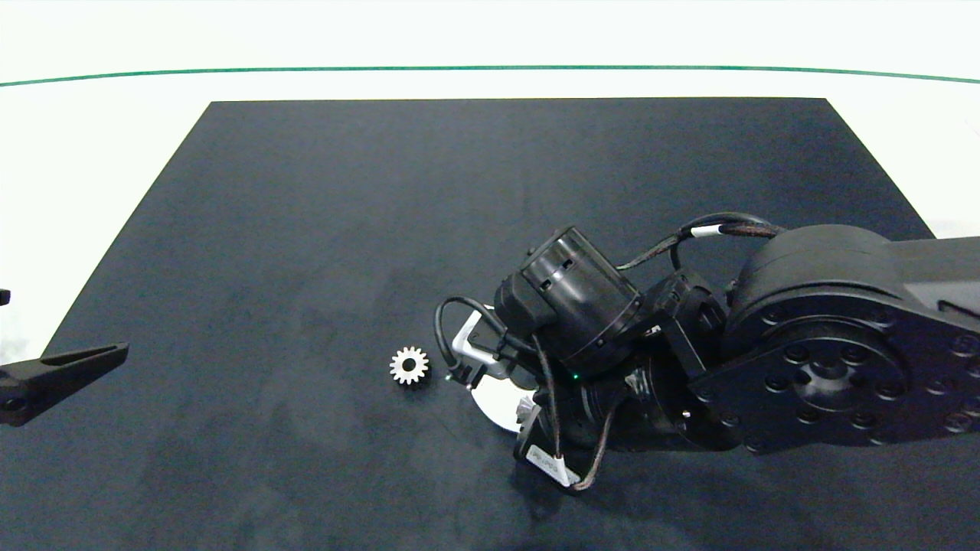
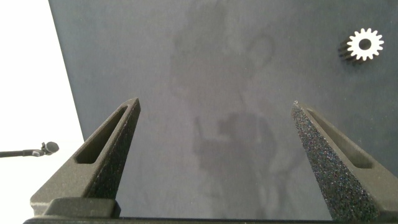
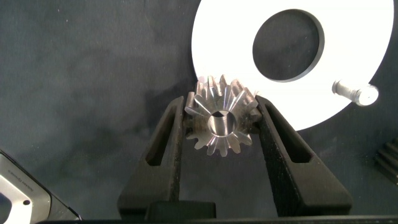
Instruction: Install three planetary gears onto the carrier pins
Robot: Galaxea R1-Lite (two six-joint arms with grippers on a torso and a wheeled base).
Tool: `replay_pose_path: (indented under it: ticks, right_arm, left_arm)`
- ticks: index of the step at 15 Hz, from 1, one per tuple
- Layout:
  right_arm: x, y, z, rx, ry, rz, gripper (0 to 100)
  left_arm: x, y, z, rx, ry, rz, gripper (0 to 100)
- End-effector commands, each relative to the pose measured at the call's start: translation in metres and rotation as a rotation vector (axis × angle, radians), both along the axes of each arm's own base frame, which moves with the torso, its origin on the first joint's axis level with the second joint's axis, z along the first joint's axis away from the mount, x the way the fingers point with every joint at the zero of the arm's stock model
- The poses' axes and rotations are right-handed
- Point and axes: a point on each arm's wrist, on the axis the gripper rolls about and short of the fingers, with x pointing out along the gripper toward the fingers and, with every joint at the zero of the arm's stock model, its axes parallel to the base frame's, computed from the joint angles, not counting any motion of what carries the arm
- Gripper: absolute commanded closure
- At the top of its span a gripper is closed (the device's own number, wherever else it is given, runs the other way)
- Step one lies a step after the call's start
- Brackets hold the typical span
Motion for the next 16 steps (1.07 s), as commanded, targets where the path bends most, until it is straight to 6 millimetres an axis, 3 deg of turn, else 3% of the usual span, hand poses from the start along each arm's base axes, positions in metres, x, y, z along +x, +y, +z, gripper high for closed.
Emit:
replay_pose_path:
  ticks: [1, 15, 16]
  right_arm:
    - [0.0018, 0.0019, -0.0009, -0.003, -0.003, -0.002, 90]
    - [0.0065, 0.0083, -0.0068, -0.014, -0.003, 0.001, 90]
    - [0.0071, 0.0078, -0.0067, -0.02, -0.01, -0.007, 0]
  left_arm:
    - [0.0, 0.0, -0.0003, 0.003, 0.003, -0.001, 0]
    - [-0.0004, 0.0009, -0.0002, 0.006, 0.001, 0.007, 0]
    - [-0.0004, 0.0009, -0.0002, 0.006, 0.001, 0.007, 0]
